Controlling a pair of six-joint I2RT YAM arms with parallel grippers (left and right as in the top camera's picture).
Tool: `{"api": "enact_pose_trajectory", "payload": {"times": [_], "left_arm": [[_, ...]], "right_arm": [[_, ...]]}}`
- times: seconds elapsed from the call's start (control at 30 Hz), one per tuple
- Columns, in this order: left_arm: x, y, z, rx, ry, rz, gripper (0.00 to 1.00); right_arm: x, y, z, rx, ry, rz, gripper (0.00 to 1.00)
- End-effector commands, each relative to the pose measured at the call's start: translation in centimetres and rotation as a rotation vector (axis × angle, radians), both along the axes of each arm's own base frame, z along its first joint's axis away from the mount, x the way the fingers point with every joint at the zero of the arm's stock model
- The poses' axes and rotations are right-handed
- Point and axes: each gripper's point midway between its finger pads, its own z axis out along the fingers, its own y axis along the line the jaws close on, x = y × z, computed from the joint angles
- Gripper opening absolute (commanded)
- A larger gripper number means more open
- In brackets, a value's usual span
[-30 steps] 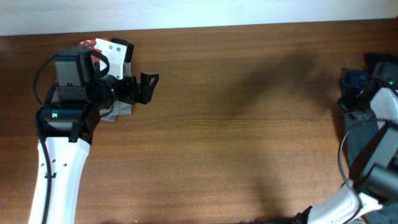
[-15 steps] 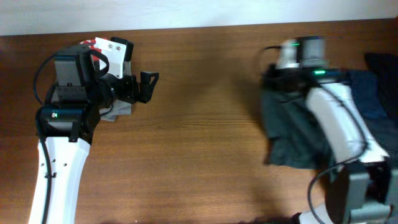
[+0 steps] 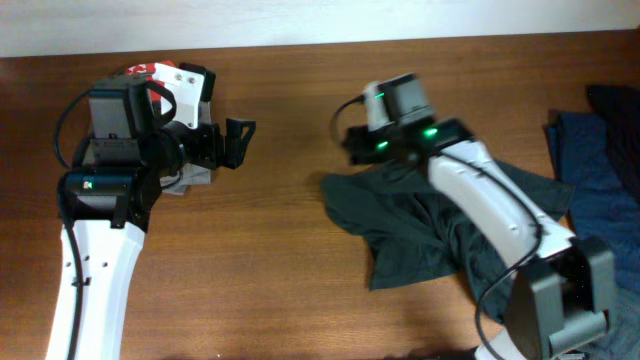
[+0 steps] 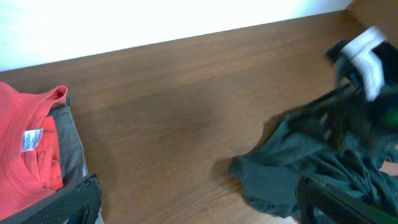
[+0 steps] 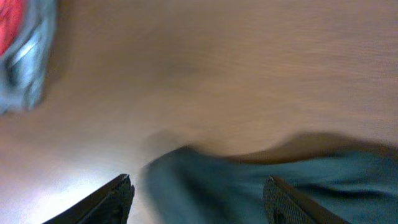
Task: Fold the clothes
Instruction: 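Drag the dark green shirt leftward to the table center with right gripper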
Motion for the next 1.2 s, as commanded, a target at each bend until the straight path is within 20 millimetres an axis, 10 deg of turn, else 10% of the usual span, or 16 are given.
{"api": "enact_pose_trajectory", "payload": {"times": [0.0,0.13,0.43,0.7,0.83,1.17], "left_arm": [[0.1,-0.2,0.6,0.002,-0.015,-0.019,0.99],[0.1,-0.2,0.7,0.002,-0.015,-0.021,0.99],[0.0,-0.2,0.6,0.002,-0.012,-0.021,0.99],[0.1,-0.2,0.6,0.002,-0.012,-0.020,0.99],[0.2,-0.2,0.8,0.002,-0.021,-0.020,0.99],[0.1,-0.2,0.7,0.002,-0.019,-0.020,0.99]], "right_arm": [[1.1,-10.8,0.9,-0.013,0.044,-0.330,0.72],[0.2,-15.8,-3.9,0.045,0.226,-0.461,0.73],[2.5,-15.0,-13.3,0.093,0.354,-0.523,0.71],[2.3,-13.9,-17.5,0.121,0.437,-0.599,0.20],[5.5,-9.8,-16.1,0.243,0.329,-0.522,0.04],[12.8,8.5,-1.4,0.702,-0.130,-0.057,0.04]]}}
